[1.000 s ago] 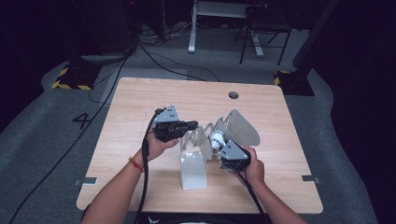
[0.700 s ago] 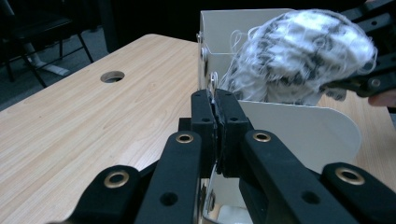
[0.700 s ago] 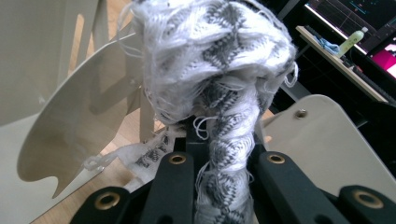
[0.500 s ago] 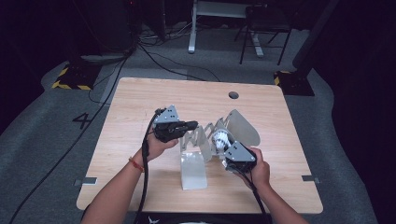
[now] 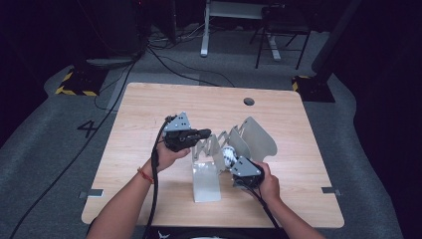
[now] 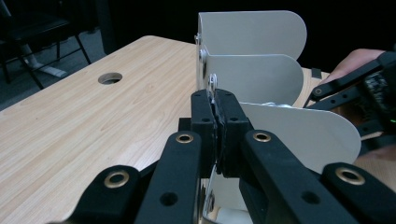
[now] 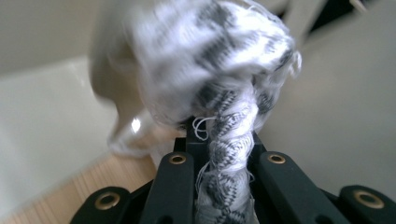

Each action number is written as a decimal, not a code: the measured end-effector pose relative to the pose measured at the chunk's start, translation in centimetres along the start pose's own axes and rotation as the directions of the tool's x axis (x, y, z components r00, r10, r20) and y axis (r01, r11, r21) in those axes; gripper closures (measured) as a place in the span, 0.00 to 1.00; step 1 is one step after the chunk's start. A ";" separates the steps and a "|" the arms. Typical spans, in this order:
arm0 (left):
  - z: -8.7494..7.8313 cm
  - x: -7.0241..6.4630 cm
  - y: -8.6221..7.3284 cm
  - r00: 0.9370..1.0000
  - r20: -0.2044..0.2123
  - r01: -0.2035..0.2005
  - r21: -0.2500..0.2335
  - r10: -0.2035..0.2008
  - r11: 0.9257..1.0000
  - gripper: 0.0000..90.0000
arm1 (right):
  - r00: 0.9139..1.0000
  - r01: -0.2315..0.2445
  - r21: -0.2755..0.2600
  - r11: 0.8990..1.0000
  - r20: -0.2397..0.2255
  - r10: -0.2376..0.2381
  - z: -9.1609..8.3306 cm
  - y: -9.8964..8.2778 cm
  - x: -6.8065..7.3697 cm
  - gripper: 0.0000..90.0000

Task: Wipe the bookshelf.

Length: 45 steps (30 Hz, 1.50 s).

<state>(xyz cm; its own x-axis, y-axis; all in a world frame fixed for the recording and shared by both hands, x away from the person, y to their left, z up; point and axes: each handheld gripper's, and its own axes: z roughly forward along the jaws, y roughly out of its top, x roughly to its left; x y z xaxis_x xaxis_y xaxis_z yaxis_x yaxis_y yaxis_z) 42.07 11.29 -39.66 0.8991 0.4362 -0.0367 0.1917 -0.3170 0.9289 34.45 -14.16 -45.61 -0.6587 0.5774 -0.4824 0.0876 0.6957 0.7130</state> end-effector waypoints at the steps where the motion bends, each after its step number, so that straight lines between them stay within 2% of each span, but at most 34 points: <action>1: 0.0 0.0 0.0 1.000 -0.002 -0.001 0.001 0.001 1.000 0.98 | 1.000 0.015 -0.014 1.000 -0.006 -0.015 0.1 0.7 0.2 0.90; 4: -0.2 0.0 -0.1 1.000 -0.003 0.002 -0.001 -0.002 1.000 0.98 | 1.000 0.007 -0.049 0.999 -0.001 -0.007 0.1 2.2 0.0 0.90; 10: -0.1 0.0 -0.1 1.000 -0.006 0.001 -0.003 -0.001 1.000 0.98 | 0.997 -0.020 -0.107 0.994 0.066 0.027 -0.8 4.9 -1.8 0.90; 12: -0.1 0.0 -0.1 1.000 -0.007 -0.003 -0.001 0.003 1.000 0.98 | 0.997 -0.026 -0.111 0.993 0.073 0.034 -0.9 5.6 -2.2 0.89; 13: -0.1 0.0 -0.1 1.000 -0.006 -0.001 -0.001 0.001 1.000 0.98 | 0.996 -0.011 -0.106 0.994 0.083 0.020 -0.7 5.8 -2.2 0.89; 16: -0.1 0.0 -0.1 1.000 -0.005 0.001 -0.002 -0.001 1.000 0.98 | 0.997 0.005 -0.088 0.996 0.080 0.002 -0.1 5.4 -1.8 0.89; 19: -0.1 0.0 -0.1 1.000 -0.005 0.003 -0.003 -0.003 1.000 0.98 | 0.999 -0.014 -0.061 0.998 0.049 0.017 0.6 4.5 -1.4 0.90; 25: -0.1 0.0 -0.1 1.000 -0.003 0.006 -0.006 -0.006 1.000 0.98 | 1.000 0.004 0.017 1.000 -0.008 -0.004 2.4 2.4 0.1 0.90; 26: -0.1 0.0 -0.1 1.000 -0.004 0.006 -0.005 -0.006 1.000 0.98 | 0.999 -0.009 0.034 0.999 -0.031 0.010 2.8 1.9 0.4 0.90; 28: -0.1 0.0 -0.1 1.000 -0.007 0.007 -0.006 -0.007 1.000 0.98 | 0.999 -0.007 0.056 0.998 -0.045 0.009 3.4 1.1 0.9 0.90; 31: -0.1 0.0 -0.1 1.000 -0.008 0.007 -0.006 -0.007 1.000 0.98 | 0.997 -0.022 0.054 0.998 -0.077 0.026 3.8 0.2 1.6 0.90; 34: -0.1 0.0 -0.1 1.000 -0.008 0.007 -0.006 -0.007 1.000 0.98 | 0.997 -0.025 0.037 0.999 -0.075 0.027 3.4 0.2 1.5 0.90; 36: -0.1 0.0 -0.1 1.000 -0.006 0.007 -0.006 -0.007 1.000 0.98 | 0.996 -0.046 -0.004 0.999 -0.070 0.046 2.7 0.4 1.1 0.90; 39: -0.1 0.0 -0.1 1.000 -0.005 0.007 -0.007 -0.007 1.000 0.98 | 0.995 -0.080 -0.078 0.994 -0.070 0.075 1.0 1.3 0.0 0.89; 43: -0.1 0.0 -0.1 1.000 -0.009 0.007 -0.006 -0.007 1.000 0.98 | 0.998 -0.068 -0.132 0.989 0.002 0.069 -1.2 2.6 -1.6 0.90; 45: -0.1 -0.1 -0.1 1.000 -0.012 0.006 -0.006 -0.006 1.000 0.98 | 0.997 -0.066 -0.139 0.988 0.038 0.072 -2.2 3.1 -2.4 0.90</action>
<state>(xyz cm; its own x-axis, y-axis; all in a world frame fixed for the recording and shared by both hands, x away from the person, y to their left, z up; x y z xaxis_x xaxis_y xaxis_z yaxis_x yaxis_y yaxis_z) 41.94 11.39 -39.71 0.8930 0.4485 -0.0377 0.1946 -0.3092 0.9309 34.65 -14.34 -41.13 -0.6217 0.6419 -0.4489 0.0261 0.5897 0.8072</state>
